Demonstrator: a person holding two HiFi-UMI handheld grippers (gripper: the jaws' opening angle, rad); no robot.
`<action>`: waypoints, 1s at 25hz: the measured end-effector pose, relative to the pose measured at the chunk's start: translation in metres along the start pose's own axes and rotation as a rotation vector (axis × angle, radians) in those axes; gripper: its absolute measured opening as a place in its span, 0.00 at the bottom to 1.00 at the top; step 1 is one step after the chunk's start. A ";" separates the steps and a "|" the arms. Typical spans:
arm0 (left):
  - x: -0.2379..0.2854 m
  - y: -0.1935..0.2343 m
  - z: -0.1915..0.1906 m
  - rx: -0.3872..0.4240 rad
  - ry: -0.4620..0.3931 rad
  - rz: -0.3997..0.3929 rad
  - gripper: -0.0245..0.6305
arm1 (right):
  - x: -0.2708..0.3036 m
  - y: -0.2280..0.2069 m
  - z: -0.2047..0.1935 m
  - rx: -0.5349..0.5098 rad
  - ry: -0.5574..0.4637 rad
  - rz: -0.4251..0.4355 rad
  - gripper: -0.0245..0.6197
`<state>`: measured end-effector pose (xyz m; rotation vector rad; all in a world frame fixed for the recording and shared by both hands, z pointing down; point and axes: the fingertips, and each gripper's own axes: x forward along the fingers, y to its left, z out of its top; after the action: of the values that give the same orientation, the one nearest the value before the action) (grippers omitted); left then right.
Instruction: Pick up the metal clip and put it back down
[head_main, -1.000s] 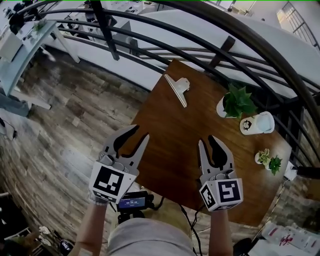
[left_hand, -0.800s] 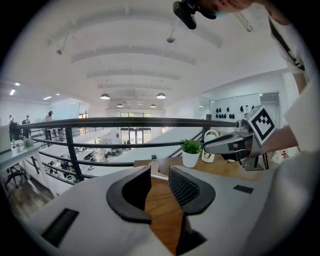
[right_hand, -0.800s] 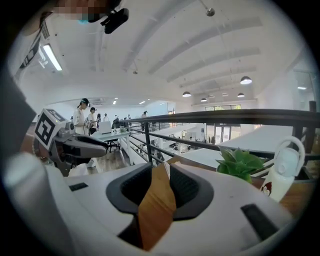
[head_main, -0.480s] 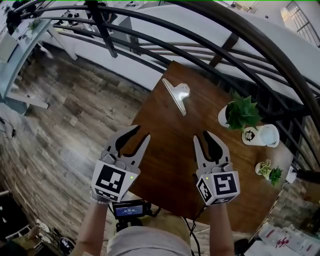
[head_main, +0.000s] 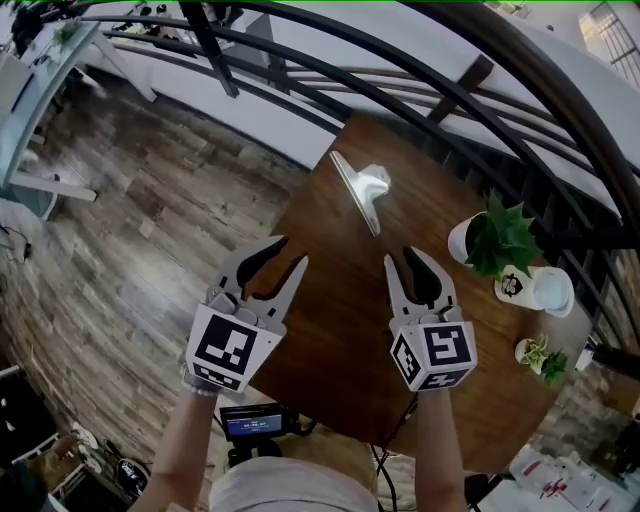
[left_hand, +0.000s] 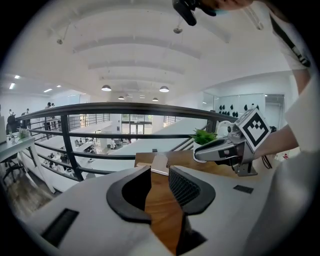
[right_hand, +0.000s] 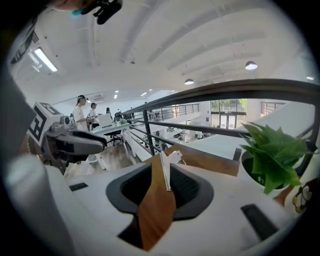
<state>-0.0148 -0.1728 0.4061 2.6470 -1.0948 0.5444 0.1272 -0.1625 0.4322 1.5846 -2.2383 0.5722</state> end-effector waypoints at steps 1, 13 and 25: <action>0.003 0.001 -0.002 -0.002 0.005 -0.002 0.21 | 0.004 -0.001 -0.003 -0.001 0.009 0.002 0.23; 0.037 0.023 -0.020 -0.034 0.028 0.001 0.21 | 0.060 -0.015 -0.032 0.013 0.091 0.021 0.23; 0.054 0.023 -0.031 -0.048 0.055 -0.006 0.21 | 0.090 -0.021 -0.061 -0.001 0.168 0.019 0.23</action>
<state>-0.0037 -0.2124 0.4588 2.5774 -1.0702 0.5791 0.1213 -0.2109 0.5311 1.4584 -2.1313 0.6831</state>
